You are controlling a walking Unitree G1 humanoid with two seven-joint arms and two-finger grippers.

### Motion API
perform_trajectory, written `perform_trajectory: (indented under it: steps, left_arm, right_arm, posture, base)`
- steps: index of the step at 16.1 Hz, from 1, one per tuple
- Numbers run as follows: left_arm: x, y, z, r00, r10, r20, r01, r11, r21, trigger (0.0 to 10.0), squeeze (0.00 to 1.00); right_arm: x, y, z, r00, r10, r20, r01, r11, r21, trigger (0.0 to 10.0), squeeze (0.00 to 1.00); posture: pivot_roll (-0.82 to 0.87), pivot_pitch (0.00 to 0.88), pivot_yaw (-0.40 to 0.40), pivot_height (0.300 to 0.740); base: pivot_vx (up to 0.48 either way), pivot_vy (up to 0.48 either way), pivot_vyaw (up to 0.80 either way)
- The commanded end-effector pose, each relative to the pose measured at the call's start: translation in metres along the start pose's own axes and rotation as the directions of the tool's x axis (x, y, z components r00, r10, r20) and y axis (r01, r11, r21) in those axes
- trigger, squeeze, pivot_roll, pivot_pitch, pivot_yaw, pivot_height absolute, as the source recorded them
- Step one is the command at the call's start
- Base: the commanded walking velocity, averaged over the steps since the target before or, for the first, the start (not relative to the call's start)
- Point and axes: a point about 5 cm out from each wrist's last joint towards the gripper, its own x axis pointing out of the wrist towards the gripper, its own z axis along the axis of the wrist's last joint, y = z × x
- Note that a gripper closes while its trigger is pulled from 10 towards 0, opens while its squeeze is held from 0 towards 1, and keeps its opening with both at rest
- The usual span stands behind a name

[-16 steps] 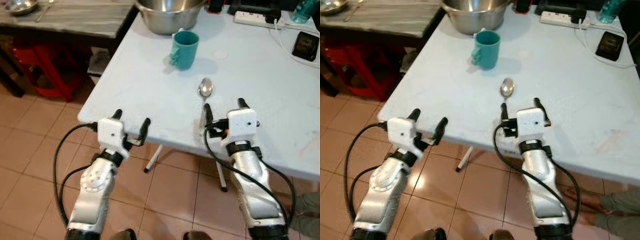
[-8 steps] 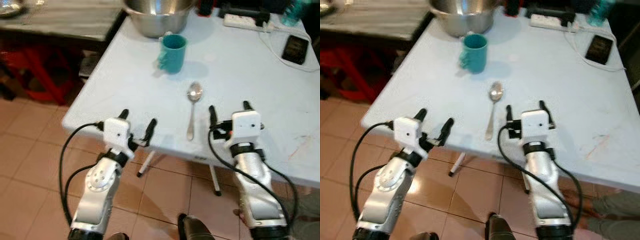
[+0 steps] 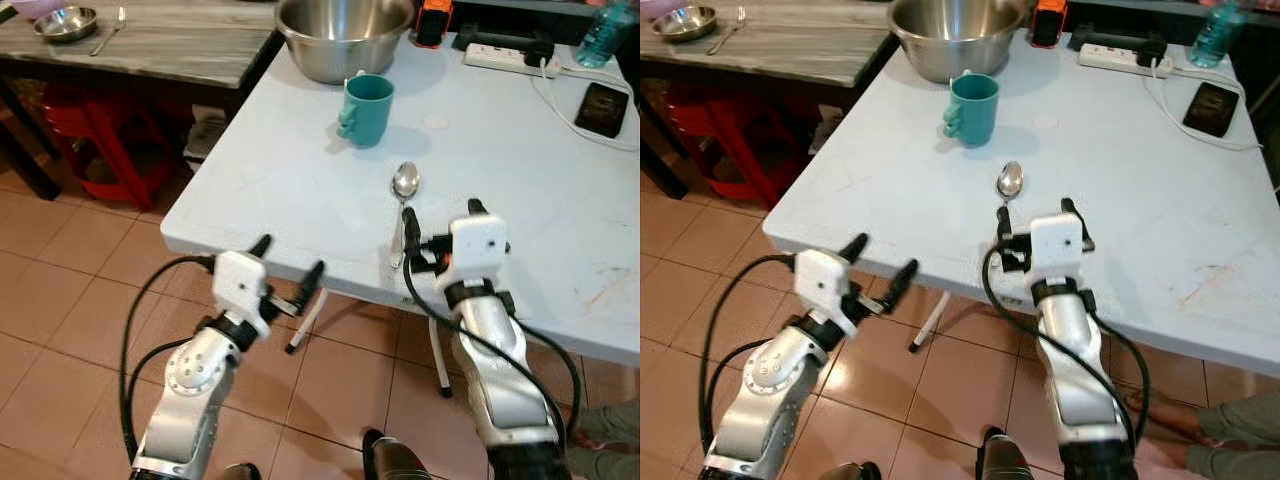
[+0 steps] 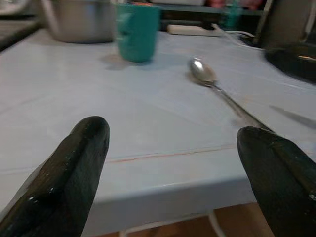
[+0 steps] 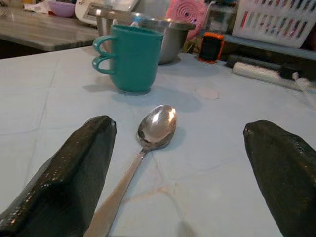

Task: Setting the table

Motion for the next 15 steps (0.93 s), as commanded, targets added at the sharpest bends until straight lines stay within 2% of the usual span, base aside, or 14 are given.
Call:
perform_trajectory:
  steps: [1,3,4,8,10,15]
  left_arm:
    - [-0.003,-0.002,-0.001,1.0,-0.023,-0.014,0.023,1.0,0.007,10.0,0.0]
    - [-0.002,-0.004,-0.002,0.999,-0.037,-0.013,0.037,0.999,0.002,10.0,0.0]
    - [-0.002,-0.006,-0.002,0.998,-0.058,-0.014,0.058,0.998,0.013,10.0,0.0]
    - [-0.002,-0.005,0.001,0.997,-0.075,-0.01,0.075,0.997,0.024,10.0,0.0]
    - [-0.003,-0.005,0.002,0.997,-0.081,-0.012,0.081,0.996,0.024,10.0,0.0]
    - [-0.002,-0.01,0.01,0.988,-0.153,0.038,0.153,0.988,0.004,10.0,0.0]
  right_arm:
    - [0.003,0.0,0.0,1.0,-0.003,-0.013,0.003,1.0,0.024,10.0,0.0]
    - [0.016,0.002,0.008,1.0,0.001,-0.01,-0.001,0.999,0.034,10.0,0.0]
    - [0.021,0.007,0.01,1.0,0.012,-0.022,-0.01,0.997,0.07,10.0,0.0]
    - [0.026,0.025,0.009,0.996,0.045,-0.082,-0.032,0.989,0.142,10.0,0.0]
    - [0.029,0.032,0.004,0.987,0.035,-0.155,0.002,0.972,0.236,10.0,0.0]
    - [0.037,0.042,0.005,0.977,0.028,-0.212,0.025,0.97,0.242,10.0,0.0]
  posture:
    - [-0.15,0.238,0.02,0.74]
    - [-0.15,0.243,0.019,0.74]
    - [-0.15,0.243,0.019,0.74]
    - [-0.14,0.248,0.02,0.74]
    - [-0.13,0.252,0.025,0.74]
    - [-0.13,0.25,0.027,0.74]
  base:
    - [0.0,0.0,0.0]
    - [0.0,0.0,0.0]
    - [0.0,0.0,0.0]
    - [0.0,0.0,0.0]
    - [0.0,0.0,0.0]
    - [0.0,0.0,0.0]
